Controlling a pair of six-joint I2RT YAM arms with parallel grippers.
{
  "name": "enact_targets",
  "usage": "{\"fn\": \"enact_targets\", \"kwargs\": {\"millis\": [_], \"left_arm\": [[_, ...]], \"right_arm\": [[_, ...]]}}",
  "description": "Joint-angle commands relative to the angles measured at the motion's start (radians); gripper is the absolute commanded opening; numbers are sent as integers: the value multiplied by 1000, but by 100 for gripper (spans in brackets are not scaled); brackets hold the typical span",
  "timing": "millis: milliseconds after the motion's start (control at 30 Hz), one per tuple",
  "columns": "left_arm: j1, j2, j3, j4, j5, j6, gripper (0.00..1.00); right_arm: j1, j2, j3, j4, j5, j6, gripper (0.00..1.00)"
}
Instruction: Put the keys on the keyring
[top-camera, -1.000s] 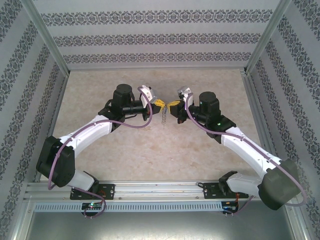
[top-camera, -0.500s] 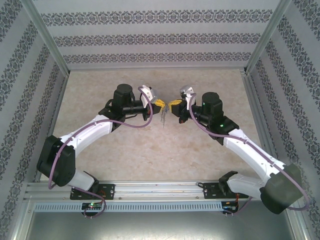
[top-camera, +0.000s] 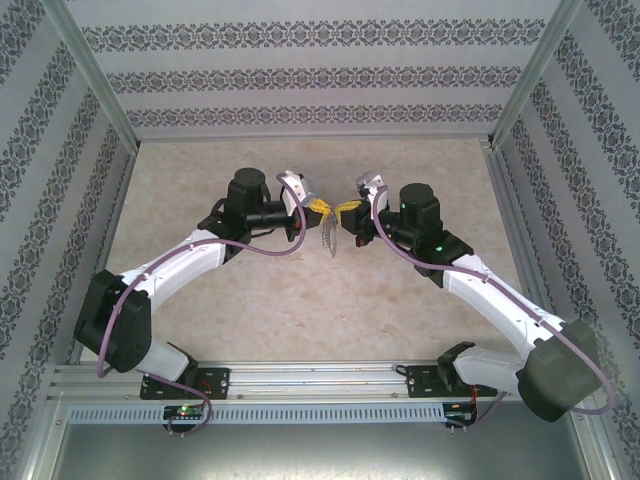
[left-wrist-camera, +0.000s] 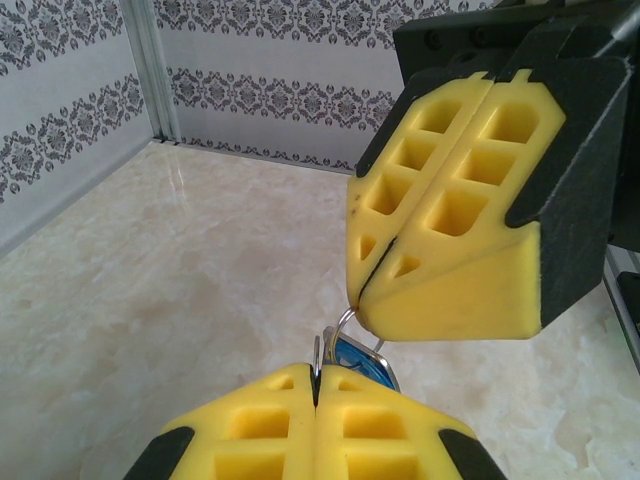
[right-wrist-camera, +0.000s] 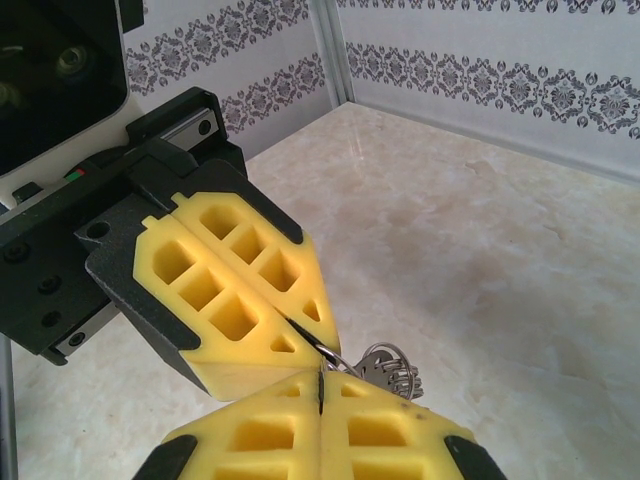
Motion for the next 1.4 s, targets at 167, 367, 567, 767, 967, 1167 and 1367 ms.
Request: {"fn": "enact_targets", "kwargs": {"millis": [167,367,567,767,967,1167,1367], "left_arm": [[-22,4,38,5,32,26,0],[-23,2,37,2,47,25,0],[-24,-6,37,-14,46,38,0],[-24,-11,37,-11,38,40,0],[-24,-16,31,11,23,29,0],[-24,-11,34,8,23,27,0],[-24,-10,36,2,22,33,0]], "right_arm": [[14,0,38,42,-10,-13,0],[14,18,54,38,-20,-18,0],[15,35,71,4,-29,-39,0],[15,25,50,3,-5,-40,0],[10,1,11,20,11,-26,0],[10,-32,-4,33,3,-5,0],[17,-48,-10,21,-13,-3,0]]}}
